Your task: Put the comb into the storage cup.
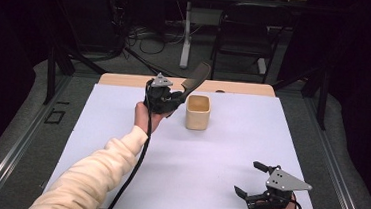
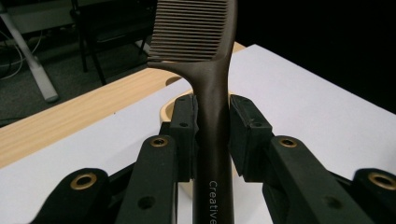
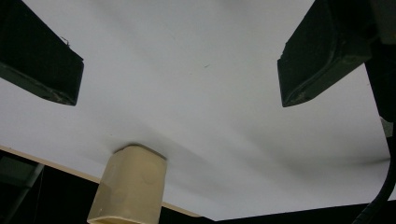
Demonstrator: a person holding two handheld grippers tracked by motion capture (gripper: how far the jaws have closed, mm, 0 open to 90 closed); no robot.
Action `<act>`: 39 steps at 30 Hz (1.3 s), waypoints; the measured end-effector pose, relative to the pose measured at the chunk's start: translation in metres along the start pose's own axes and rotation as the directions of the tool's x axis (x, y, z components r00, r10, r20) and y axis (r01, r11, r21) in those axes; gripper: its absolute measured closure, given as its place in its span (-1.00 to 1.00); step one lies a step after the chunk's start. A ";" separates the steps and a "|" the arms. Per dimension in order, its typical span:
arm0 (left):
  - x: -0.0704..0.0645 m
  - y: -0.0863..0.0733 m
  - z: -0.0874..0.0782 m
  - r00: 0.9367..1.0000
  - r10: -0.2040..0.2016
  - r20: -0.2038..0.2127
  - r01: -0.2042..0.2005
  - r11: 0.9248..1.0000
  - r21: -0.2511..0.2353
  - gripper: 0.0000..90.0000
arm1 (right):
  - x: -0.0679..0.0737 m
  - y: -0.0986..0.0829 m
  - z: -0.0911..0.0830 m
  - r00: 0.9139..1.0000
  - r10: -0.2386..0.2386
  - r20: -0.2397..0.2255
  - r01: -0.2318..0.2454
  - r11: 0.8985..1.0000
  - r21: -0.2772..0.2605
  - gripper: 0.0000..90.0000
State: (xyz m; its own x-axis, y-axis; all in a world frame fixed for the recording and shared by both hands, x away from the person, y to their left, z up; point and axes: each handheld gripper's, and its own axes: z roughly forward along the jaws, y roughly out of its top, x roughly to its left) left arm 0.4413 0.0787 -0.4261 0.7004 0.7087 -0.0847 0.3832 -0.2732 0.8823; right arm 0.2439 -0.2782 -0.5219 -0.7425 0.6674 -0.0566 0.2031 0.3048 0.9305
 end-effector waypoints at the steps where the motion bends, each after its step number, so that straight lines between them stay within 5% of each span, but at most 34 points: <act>1: -0.001 0.000 0.001 1.000 0.000 -0.002 0.000 1.000 -0.005 0.61 | 0.000 0.000 0.000 1.000 0.000 0.000 0.000 1.000 0.000 -1.00; 39: -0.017 0.012 0.035 1.000 0.017 0.019 -0.014 0.991 -0.134 0.61 | 0.000 0.000 0.000 1.000 0.003 0.000 -0.003 1.000 0.001 -1.00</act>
State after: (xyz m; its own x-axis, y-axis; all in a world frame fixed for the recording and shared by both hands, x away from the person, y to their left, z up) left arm 0.4551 0.0406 -0.4299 0.7181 0.6915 -0.0784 0.2889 -0.1938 0.9375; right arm 0.2436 -0.2784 -0.5218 -0.7421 0.6682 -0.0537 0.2062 0.3037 0.9302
